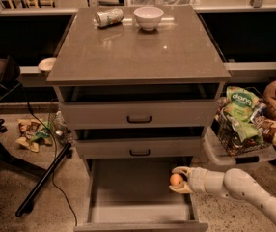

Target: Pick orange from bottom drawer and place on counter

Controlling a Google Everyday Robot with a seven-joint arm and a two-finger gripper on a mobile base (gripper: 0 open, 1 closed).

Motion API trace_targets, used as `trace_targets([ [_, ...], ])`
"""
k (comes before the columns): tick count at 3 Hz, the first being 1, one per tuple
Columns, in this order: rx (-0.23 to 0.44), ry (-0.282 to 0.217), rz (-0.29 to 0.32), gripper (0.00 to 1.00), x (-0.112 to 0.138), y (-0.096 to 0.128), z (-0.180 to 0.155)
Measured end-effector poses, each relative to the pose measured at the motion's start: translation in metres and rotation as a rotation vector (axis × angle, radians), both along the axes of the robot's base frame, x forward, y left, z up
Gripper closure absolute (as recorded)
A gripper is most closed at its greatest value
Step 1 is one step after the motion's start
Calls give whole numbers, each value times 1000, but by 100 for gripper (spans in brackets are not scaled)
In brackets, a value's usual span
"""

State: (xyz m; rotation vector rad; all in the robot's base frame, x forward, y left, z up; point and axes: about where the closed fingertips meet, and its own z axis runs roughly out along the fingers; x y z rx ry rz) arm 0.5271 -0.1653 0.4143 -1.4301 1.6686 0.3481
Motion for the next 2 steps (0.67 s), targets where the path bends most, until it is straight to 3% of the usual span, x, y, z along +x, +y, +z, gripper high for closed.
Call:
trace_targets([
  [1,5,8,1,100,1,3,-6],
  [2,41,-6,-12,100,5,-6,16],
])
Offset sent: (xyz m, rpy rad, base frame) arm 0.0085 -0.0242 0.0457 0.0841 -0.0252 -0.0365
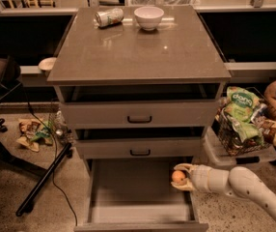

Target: Pick orange from bottom drawer and place on counter

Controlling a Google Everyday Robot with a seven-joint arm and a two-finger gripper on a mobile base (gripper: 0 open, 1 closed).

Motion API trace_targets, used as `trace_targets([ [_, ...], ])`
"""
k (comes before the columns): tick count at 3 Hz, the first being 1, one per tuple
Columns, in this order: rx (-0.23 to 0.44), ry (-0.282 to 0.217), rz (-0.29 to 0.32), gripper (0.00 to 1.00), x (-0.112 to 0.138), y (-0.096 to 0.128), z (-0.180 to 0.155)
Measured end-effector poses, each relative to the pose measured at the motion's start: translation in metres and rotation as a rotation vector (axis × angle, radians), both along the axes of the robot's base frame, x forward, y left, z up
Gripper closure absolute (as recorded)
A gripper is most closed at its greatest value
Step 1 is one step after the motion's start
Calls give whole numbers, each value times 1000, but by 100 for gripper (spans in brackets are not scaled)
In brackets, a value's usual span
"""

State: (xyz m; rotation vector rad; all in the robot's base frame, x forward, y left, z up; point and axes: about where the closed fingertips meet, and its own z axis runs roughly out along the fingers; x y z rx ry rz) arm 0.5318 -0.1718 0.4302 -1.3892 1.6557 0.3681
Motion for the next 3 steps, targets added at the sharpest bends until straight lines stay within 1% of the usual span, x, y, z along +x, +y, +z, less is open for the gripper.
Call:
trace_targets([
  [1,-4,-5,1,100,0,-18,48],
  [2,-62,-10,4,100,8,-36,108],
  [3,-133,-30,12,100,15,-46,168],
])
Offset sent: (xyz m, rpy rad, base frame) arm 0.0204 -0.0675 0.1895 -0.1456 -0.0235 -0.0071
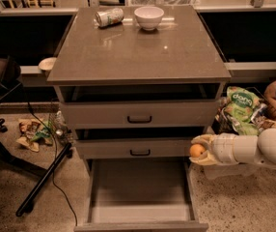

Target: Pick orange from bottom drawer and place on counter

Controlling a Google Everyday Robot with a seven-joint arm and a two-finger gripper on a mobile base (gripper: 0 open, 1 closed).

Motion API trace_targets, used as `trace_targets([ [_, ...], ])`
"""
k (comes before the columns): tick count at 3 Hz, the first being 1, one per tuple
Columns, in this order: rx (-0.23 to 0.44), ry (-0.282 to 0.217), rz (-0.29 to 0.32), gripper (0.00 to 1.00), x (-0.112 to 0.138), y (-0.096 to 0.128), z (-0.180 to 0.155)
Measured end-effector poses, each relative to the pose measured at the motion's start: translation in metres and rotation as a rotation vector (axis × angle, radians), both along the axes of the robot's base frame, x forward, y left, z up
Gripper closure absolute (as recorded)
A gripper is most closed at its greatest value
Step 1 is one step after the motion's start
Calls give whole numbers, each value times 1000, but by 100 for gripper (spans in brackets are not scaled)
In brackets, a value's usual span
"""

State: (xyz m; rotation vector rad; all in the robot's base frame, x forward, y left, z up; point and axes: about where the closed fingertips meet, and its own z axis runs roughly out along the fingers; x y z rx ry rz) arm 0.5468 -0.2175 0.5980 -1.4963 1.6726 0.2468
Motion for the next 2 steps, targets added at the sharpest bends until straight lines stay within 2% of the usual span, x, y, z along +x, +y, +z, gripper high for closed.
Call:
trace_targets([
  [1,0,0,0,100,0,0,0],
  [2,6,-8,-1,100,2,-11,30],
])
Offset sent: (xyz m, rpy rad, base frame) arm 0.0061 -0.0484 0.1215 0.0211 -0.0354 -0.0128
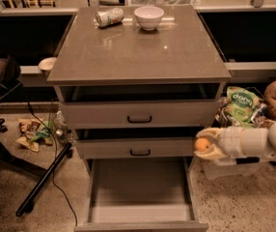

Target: Pick orange from bottom drawer and place on counter

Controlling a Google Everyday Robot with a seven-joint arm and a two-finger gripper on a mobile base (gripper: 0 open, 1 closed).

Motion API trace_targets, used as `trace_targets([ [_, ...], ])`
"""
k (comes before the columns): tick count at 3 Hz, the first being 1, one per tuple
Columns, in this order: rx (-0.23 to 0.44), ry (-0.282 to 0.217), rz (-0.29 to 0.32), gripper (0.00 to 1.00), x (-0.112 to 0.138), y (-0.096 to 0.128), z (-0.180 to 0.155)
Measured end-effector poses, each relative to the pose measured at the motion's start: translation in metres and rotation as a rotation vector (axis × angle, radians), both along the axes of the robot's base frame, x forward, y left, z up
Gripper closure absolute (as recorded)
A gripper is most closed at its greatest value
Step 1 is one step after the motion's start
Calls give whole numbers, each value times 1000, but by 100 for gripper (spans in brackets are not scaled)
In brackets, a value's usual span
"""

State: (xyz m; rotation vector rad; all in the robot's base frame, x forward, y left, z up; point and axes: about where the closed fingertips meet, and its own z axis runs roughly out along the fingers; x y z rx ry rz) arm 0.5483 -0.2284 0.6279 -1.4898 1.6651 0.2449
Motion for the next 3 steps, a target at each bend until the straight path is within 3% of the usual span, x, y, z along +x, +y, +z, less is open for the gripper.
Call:
trace_targets([
  [1,-8,-15,19,100,4,-18,84],
  [2,-29,-30,36,100,5,-24,128],
  [3,-115,-62,30,100,6,-29,162],
])
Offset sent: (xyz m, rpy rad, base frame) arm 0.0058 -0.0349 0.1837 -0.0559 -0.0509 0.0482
